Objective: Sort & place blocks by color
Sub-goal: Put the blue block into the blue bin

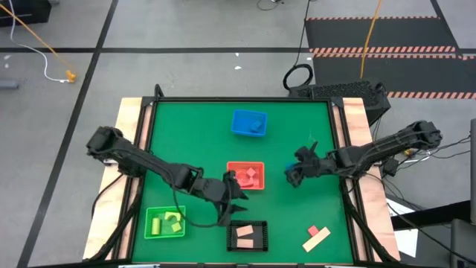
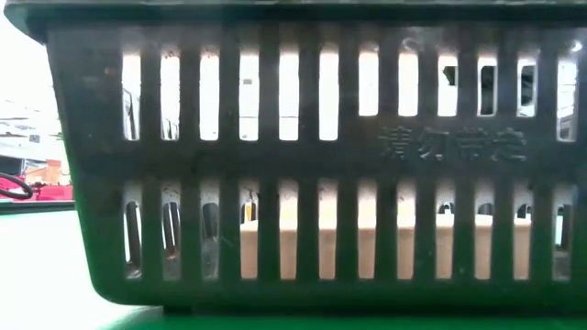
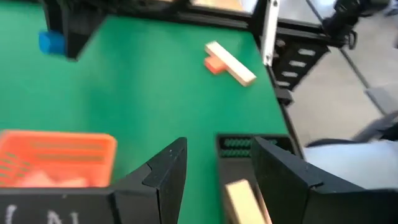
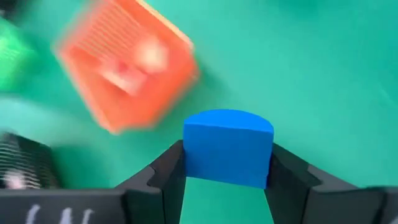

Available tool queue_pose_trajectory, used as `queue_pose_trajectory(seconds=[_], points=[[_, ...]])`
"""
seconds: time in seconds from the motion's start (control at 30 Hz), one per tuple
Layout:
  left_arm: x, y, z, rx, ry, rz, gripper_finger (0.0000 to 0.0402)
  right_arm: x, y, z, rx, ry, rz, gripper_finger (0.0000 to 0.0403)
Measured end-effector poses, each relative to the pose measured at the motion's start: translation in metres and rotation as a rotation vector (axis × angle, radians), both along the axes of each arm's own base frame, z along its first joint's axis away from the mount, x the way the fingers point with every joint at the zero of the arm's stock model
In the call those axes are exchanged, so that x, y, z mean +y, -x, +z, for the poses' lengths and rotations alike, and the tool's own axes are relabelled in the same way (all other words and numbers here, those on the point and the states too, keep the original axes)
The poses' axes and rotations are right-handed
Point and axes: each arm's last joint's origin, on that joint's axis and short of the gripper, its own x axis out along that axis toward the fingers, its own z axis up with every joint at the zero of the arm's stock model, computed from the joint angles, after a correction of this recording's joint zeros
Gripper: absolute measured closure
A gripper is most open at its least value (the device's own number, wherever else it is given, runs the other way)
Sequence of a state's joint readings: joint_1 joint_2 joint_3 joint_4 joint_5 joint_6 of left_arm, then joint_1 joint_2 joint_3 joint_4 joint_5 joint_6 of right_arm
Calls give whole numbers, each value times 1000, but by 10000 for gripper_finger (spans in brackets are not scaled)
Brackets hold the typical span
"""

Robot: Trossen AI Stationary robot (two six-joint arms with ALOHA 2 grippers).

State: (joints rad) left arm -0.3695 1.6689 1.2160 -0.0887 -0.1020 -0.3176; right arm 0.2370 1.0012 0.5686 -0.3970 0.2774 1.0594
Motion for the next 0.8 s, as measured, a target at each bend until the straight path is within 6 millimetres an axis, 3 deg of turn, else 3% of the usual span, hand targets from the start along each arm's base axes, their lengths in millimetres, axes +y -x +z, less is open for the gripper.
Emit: queue_pose_trajectory(seconds=[0.23, 0.4, 0.57, 0.8], points=[[17, 12, 22, -29, -78, 78, 222, -28, -32, 29, -348, 249, 75, 249], [27, 14, 24, -16, -113, 139, 222, -58, -40, 38, -434, 356, 48, 249], [38, 11, 23, -9, -141, 164, 222, -87, -49, 33, -470, 357, 32, 249], [55, 7, 23, -11, -166, 246, 222, -123, -64, 5, -435, 355, -18, 249]])
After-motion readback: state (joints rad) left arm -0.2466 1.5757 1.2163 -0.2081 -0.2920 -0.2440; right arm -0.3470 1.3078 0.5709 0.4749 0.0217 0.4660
